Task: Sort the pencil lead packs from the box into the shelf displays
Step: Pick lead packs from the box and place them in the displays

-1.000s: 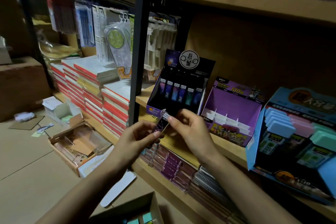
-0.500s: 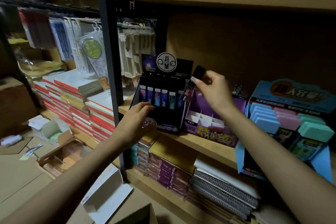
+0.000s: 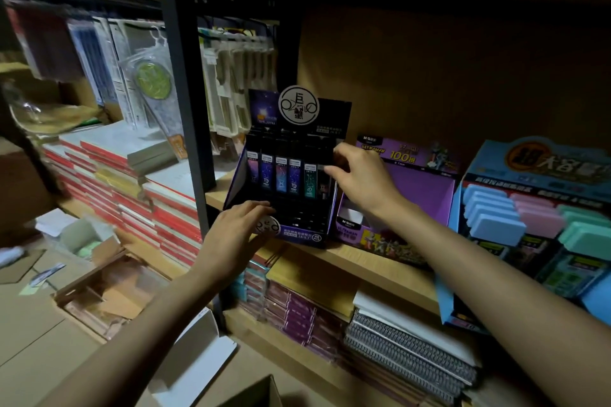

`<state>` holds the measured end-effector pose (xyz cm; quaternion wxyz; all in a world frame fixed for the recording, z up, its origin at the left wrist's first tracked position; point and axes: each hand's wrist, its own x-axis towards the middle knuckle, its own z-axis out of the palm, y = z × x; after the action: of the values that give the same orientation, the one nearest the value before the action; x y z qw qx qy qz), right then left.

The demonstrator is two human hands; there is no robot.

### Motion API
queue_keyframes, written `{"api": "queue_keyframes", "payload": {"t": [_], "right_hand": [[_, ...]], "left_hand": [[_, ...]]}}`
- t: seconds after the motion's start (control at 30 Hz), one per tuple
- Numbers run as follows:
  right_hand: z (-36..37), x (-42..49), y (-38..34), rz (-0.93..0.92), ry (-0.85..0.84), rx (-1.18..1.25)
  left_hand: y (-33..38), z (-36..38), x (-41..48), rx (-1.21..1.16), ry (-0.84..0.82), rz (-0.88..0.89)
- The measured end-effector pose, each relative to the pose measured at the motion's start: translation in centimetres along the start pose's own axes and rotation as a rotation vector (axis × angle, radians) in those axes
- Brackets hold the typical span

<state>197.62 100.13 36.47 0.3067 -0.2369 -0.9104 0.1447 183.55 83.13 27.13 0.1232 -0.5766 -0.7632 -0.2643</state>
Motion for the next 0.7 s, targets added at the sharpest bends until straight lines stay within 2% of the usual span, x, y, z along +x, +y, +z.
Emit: {"api": "queue_keyframes", "payload": {"t": [0.23,0.4,0.5,0.7], "right_hand": [[1.0,0.0,0.3,-0.102,0.127,-0.213],[1.3,0.1,1.1,-0.15,0.123,-0.341],[1.0,0.4,1.0,-0.156,0.151,-0.322],[-0.3,0.3,0.1,-0.115,0.078,-0.3]], "left_hand": [[-0.1,-0.2,-0.1,-0.014,0.002,0.006],[0.0,-0.2,-0.1,-0.029,0.001,-0.005],[0.1,-0.3,0.0,-0.036,-0.009,-0.009],[1.0,-3.0,-1.2,-0.142,-0.005,-0.055]]}}
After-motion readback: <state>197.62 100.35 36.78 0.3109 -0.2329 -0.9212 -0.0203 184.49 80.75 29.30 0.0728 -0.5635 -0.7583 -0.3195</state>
